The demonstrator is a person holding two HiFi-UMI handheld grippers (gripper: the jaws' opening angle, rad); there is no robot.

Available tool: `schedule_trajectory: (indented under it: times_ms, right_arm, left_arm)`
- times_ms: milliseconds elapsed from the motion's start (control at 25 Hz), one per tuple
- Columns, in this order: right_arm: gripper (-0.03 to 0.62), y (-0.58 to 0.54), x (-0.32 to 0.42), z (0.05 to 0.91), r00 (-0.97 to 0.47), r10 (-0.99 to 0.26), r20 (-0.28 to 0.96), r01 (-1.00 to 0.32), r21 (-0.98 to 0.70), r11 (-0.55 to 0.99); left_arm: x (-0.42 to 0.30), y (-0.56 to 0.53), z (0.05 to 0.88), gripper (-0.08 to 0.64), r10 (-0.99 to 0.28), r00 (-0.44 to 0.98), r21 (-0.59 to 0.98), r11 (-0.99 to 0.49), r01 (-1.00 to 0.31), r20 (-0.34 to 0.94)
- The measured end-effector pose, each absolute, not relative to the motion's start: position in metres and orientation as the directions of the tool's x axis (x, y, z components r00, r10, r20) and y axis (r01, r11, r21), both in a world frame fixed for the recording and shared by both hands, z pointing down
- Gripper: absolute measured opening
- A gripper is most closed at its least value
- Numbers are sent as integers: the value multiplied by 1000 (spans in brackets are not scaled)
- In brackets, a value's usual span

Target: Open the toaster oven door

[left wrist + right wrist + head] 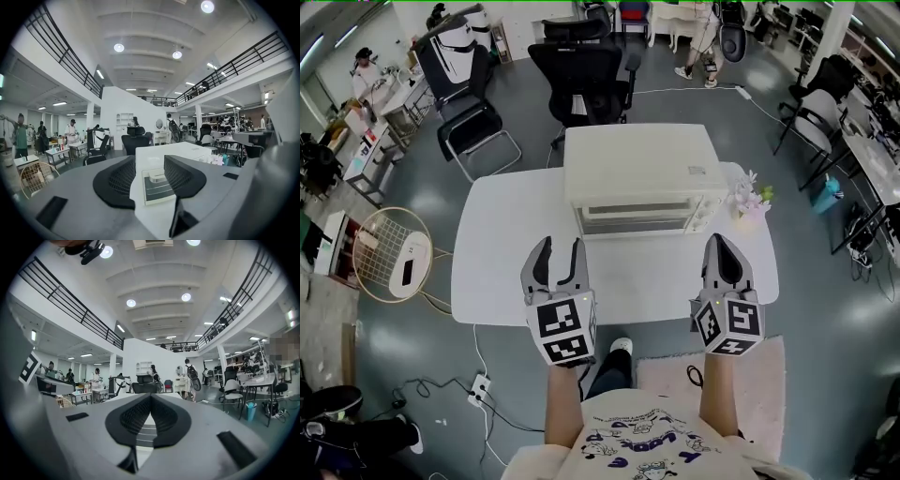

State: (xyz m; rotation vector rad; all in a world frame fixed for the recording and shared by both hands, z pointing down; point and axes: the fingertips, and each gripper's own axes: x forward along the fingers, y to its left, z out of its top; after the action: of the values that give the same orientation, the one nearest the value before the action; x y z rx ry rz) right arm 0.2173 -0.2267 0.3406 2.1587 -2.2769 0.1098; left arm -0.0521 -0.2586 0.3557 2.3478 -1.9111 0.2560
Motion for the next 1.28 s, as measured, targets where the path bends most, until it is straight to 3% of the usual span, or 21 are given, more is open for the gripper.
schedule_trajectory:
  times_ms: [480,1280]
  right_arm:
    - [-5,-313,217,340,-36,-998,54,-998,-46,33]
    - [-5,-361,240,344,-81,-993,81,-994,-85,74]
  left_arm:
    - [-56,-348,374,195,-951,193,-2,-200,-980,242]
    - [-45,-377,412,195,-907,98,-8,-111,-994,409]
